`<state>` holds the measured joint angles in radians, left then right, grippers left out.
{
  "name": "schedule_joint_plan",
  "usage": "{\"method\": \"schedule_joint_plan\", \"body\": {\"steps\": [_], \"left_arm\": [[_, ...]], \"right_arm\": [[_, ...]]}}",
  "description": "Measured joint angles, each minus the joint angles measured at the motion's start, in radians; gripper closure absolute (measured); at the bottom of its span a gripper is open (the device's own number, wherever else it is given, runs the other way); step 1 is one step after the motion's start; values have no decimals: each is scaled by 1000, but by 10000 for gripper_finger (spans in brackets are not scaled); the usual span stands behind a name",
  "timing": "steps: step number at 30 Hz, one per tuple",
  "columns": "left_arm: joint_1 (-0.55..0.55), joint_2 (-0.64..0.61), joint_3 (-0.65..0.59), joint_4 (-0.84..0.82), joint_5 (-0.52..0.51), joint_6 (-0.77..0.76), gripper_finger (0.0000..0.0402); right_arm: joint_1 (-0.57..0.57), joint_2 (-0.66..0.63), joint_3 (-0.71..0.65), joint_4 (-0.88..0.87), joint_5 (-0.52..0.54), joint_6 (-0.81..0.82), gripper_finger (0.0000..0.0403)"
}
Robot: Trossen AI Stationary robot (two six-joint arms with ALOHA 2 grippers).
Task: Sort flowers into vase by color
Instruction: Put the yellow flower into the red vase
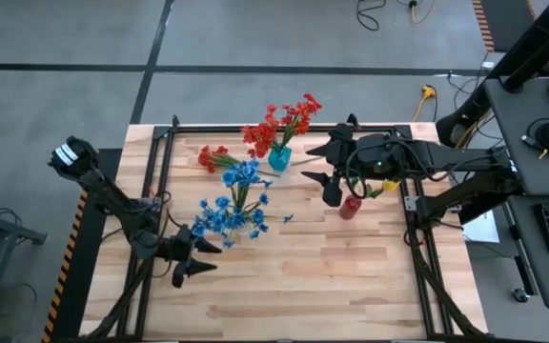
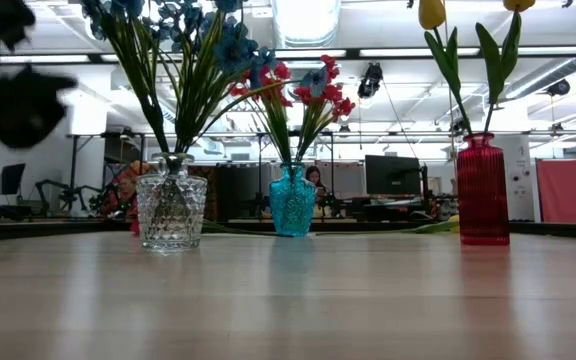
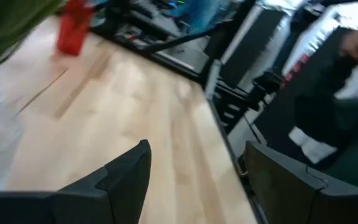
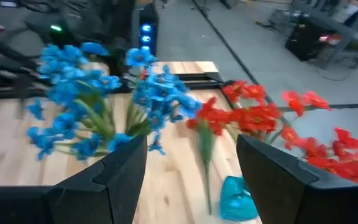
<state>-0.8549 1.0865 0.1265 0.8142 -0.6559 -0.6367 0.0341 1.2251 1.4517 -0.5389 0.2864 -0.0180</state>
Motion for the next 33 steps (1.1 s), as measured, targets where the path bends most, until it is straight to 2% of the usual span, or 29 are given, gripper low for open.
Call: {"method": "schedule_joint_plan", "body": {"steps": [4, 7, 9, 12, 19, 23, 28, 30, 33], "left_arm": [[-23, -54, 119, -185, 19, 90, 161], [-47, -96, 243, -486, -23, 81, 161], [-64, -109, 334, -701, -73, 39, 161], [-101, -106, 451, -929, -156, -7, 161], [-199, -87, 642, -1212, -312, -2, 161], [-214, -86, 749, -1331, -391, 38, 166], [-198, -90, 846, -1384, -536, 192, 177], [-189, -96, 874, -1384, -539, 258, 183], [-175, -106, 889, -1385, -541, 344, 190]], "right_arm": [[0, 3, 36, -79, 166, 30, 163], [-2, 12, 82, -200, 291, 75, 163], [-9, 17, 109, -275, 320, 109, 163], [-26, 21, 133, -334, 316, 154, 163], [-98, 26, 156, -344, 316, 185, 163], [-206, 54, 199, -424, 318, 196, 163], [-398, 113, 283, -540, 315, 182, 163], [-494, 147, 320, -578, 277, 156, 165], [-635, 204, 363, -637, 104, 128, 170]]}}
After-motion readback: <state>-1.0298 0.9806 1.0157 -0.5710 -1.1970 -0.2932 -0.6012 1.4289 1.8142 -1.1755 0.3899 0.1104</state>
